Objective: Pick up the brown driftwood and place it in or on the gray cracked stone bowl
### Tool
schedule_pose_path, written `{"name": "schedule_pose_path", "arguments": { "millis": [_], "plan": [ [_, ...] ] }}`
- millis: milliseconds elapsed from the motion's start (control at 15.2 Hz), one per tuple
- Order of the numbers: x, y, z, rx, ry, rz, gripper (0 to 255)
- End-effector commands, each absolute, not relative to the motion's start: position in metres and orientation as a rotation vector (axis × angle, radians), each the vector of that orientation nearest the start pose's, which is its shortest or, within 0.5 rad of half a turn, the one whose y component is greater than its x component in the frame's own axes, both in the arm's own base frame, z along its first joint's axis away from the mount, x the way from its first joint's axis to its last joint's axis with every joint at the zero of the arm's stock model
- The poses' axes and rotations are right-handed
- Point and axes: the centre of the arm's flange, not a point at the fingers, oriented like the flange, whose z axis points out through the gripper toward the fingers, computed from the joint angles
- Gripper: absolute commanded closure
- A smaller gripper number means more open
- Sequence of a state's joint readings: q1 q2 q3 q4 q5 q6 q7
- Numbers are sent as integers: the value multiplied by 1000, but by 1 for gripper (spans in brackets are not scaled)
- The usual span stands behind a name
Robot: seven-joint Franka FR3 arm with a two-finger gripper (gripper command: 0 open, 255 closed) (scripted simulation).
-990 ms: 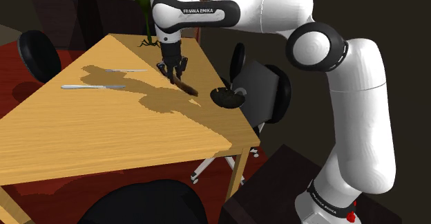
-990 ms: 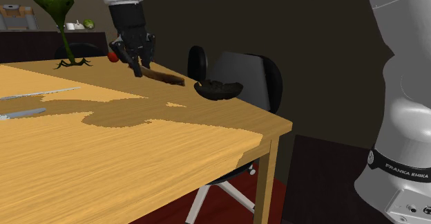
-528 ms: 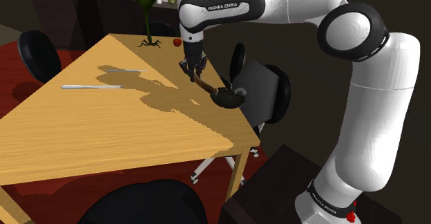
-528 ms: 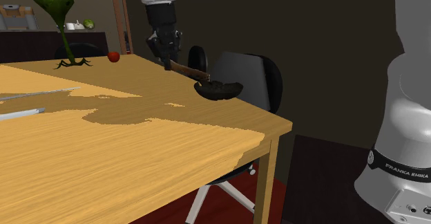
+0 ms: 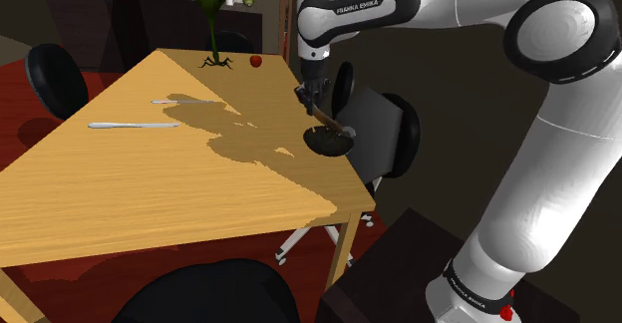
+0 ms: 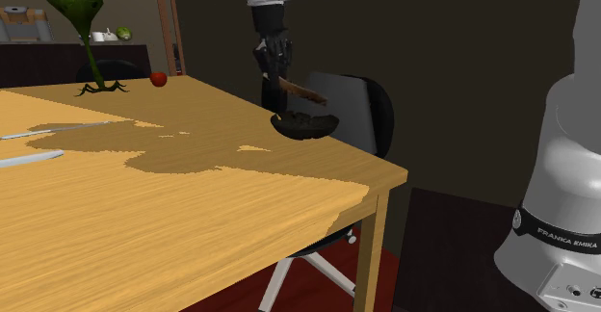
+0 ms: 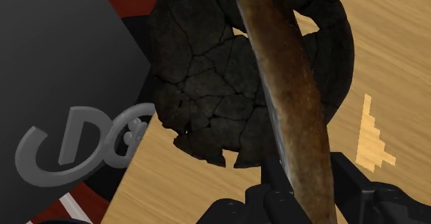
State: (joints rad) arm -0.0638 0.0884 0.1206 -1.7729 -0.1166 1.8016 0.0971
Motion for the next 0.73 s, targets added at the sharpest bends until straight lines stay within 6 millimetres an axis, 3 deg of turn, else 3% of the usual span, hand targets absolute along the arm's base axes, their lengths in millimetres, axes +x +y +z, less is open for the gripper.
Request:
{"name": "schedule_pose_path", "arguments": {
  "millis": [0, 660],
  "plan": [
    [570, -5, 497, -3246, 15, 82, 255],
    [570, -5, 444, -3246, 15, 82, 255]
  ]
}}
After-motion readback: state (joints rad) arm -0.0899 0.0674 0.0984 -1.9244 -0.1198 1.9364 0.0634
